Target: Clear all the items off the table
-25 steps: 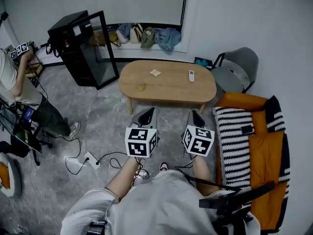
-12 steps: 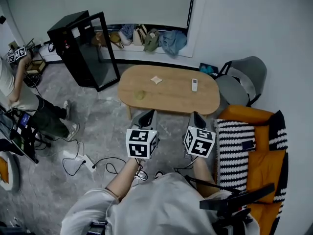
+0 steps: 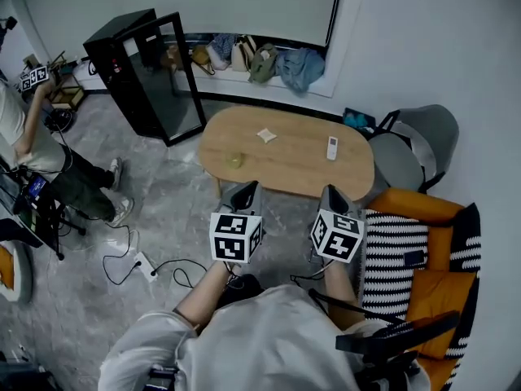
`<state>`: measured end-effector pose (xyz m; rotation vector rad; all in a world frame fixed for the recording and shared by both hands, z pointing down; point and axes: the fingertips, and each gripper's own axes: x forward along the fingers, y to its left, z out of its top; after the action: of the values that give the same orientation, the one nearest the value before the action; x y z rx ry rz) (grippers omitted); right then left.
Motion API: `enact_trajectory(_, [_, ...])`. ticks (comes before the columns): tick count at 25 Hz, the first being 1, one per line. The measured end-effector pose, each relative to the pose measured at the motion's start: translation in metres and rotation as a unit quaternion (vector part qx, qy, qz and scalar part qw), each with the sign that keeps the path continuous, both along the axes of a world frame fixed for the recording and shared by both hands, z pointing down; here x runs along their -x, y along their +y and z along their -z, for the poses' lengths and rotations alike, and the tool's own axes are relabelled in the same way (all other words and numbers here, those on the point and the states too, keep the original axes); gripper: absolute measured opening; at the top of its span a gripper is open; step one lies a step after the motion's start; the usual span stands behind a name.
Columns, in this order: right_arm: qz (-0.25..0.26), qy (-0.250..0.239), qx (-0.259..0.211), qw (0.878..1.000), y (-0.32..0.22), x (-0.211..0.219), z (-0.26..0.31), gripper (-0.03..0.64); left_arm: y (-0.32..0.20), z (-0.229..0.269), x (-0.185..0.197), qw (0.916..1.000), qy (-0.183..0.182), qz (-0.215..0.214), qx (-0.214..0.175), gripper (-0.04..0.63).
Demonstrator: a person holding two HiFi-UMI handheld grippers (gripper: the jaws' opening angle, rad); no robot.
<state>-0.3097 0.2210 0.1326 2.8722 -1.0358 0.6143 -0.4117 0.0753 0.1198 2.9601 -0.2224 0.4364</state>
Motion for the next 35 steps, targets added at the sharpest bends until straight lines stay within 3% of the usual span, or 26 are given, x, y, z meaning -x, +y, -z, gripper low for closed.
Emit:
enact_trajectory(9, [-0.025,-0.007,0.015,1.0,0.004,-0.057,-0.013,0.025,-0.021,-0.01,-0.066,0.9997,0.004,-0.015,0.019,0.002])
enact_trajectory(24, [-0.03,-0.009,0.031,0.999,-0.07,-0.245,-0.005,0.025,-0.097,-0.018,-0.27,0.9989,0.0,-0.026,0.04,0.003])
enact_trajectory(35, [-0.035,-0.018,0.048,0.998,-0.121,-0.349,-0.01,0.025,-0.162,-0.032,-0.376,0.998,-0.012,-0.017,0.06,0.003])
